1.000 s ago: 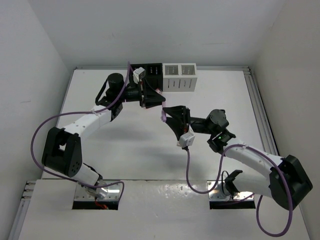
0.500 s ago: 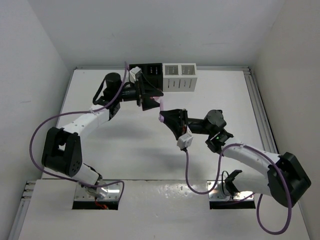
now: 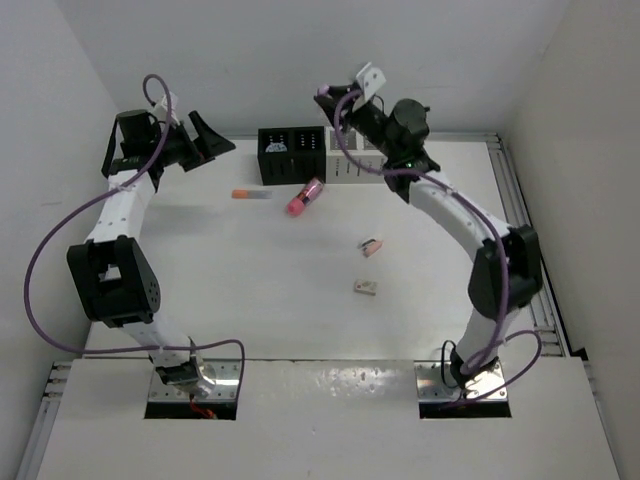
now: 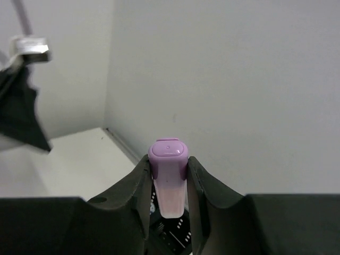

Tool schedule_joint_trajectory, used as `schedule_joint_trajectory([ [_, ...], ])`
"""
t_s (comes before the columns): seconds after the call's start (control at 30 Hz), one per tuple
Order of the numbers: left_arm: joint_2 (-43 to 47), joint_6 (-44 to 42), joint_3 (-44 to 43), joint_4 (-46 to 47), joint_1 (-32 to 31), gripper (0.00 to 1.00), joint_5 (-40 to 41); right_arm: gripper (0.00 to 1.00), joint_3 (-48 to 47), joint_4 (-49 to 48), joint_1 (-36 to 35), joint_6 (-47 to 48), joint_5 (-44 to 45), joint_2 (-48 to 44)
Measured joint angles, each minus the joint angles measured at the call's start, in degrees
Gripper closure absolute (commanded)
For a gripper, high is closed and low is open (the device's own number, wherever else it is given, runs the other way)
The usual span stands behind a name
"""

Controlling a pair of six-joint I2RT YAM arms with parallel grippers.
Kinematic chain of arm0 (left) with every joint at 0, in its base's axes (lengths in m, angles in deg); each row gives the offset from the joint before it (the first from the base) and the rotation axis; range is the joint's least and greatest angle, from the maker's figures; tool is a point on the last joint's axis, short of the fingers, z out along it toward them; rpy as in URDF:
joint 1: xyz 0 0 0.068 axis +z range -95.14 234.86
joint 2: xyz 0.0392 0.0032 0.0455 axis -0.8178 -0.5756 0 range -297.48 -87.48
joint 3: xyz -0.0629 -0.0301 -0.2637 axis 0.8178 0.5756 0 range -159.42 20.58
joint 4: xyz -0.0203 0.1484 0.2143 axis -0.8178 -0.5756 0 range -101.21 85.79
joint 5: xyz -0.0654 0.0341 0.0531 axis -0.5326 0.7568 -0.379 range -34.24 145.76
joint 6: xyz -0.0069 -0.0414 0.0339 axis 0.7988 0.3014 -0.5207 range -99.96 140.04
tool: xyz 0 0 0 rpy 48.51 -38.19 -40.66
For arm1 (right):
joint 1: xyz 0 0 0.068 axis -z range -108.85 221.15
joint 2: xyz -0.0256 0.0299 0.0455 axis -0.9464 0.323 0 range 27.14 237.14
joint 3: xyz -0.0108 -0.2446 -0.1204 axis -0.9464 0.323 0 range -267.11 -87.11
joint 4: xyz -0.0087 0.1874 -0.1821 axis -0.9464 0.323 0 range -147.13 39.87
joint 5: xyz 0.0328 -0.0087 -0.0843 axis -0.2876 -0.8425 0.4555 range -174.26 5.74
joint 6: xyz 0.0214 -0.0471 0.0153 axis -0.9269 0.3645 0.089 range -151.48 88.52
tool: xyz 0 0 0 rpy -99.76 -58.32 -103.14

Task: Sort the stationery into containers
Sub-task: Place the stationery into the container

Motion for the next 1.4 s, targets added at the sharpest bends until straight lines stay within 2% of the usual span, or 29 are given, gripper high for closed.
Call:
schedule_joint_trajectory([
  [0.07, -0.17, -7.98, -0.46, -4.15, -0.09, 0.00, 0.96, 1.00, -7.15, 1.90, 1.27, -5.75, 2.14, 5.62],
  [0.23, -2.25, -25.77, -3.23, -12.44, -0.39, 0.12, 3.80, 1.00, -20.15, 6.23, 2.54, -14.82, 5.25, 19.85],
  [0.33, -2.32, -32.79, -2.03, -14.49, -0.07, 0.17, 4.17, 1.00, -22.75, 8.02, 2.80, -17.38, 5.95, 25.92],
  [0.57, -1.88, -42.07, 6.08, -13.88, -0.04, 0.22, 4.50, 1.00, -24.06, 8.59, 2.75, -18.58, 6.10, 33.57],
  [0.77, -2.43, -48.04, 5.16, -13.68, 0.09, 0.26, 1.75, 1.00, -24.76, 7.43, 2.75, -18.25, 6.25, 33.99],
  [1.0, -5.18, -50.97, 3.52, -13.38, 0.07, 0.23, -0.66, 1.00, -26.60, 4.72, 2.75, -18.08, 7.56, 35.63],
  [1.1, -6.23, -58.66, 2.69, -14.25, -0.07, 0.23, -1.49, 0.90, -28.17, 4.39, 2.75, -17.44, 7.85, 36.96],
  [1.13, -7.21, -62.53, 1.70, -15.04, -0.09, 0.22, -1.88, 0.80, -28.52, 4.35, 2.75, -17.31, 8.02, 37.55],
  [1.2, -9.57, -69.26, -1.14, -17.07, -0.09, 0.21, -2.49, 0.68, -28.52, 4.44, 2.75, -17.18, 8.26, 38.14],
  [1.23, -11.32, -72.78, -3.30, -17.90, -0.13, 0.20, -2.82, 0.54, -28.44, 4.52, 2.75, -17.18, 8.48, 38.40],
  [1.33, -17.97, -80.41, -12.00, -20.52, -0.22, 0.20, -3.80, 0.37, -27.56, 4.72, 2.86, -17.40, 8.72, 38.58],
  [1.4, -22.60, -82.97, -17.77, -21.92, -0.48, 0.20, -4.28, 0.32, -26.97, 4.72, 3.10, -18.45, 8.74, 38.56],
])
